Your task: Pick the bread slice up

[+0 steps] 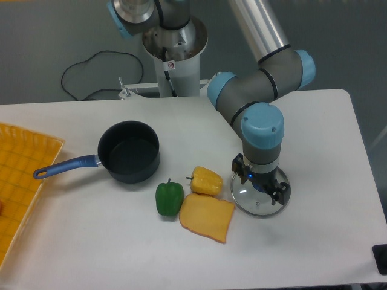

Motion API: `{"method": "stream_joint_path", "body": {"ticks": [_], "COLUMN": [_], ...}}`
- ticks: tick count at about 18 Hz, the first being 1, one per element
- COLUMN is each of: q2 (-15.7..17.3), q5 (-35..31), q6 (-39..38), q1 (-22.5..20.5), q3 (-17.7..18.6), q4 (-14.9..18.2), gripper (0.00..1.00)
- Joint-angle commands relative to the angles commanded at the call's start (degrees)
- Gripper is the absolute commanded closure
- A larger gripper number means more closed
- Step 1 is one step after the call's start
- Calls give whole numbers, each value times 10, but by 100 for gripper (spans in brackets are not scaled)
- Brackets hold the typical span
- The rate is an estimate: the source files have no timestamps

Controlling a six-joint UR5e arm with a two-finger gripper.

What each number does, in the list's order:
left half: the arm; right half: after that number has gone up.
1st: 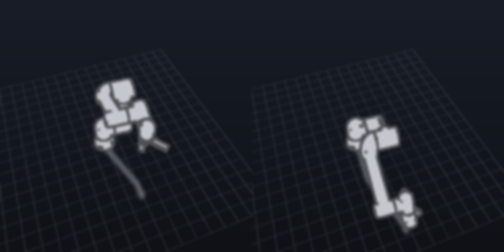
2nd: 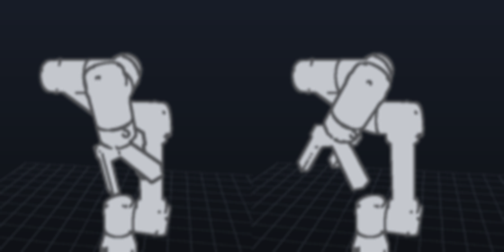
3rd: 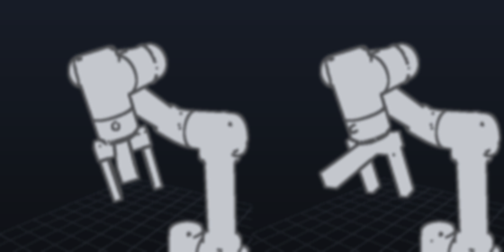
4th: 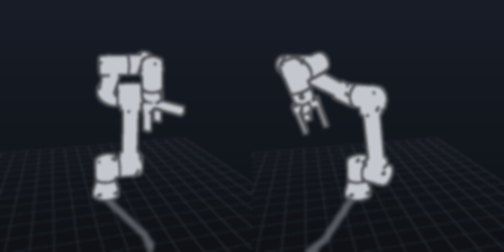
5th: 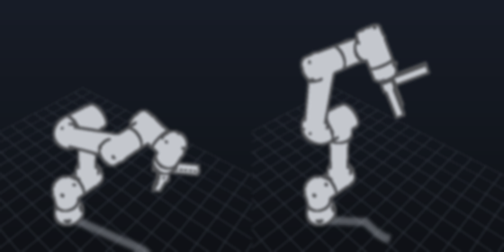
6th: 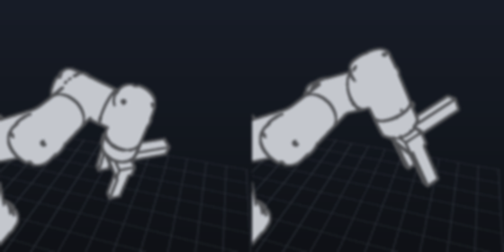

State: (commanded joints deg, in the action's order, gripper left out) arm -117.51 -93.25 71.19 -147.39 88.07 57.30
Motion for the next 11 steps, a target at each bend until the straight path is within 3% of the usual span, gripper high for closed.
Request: {"method": "stream_joint_path", "body": {"ticks": [6, 11], "q2": [0, 5], "q5": [8, 27], "q6": [2, -52], "q1": [2, 27], "q3": [-3, 0], "q4": [2, -2], "gripper": [0, 0]}}
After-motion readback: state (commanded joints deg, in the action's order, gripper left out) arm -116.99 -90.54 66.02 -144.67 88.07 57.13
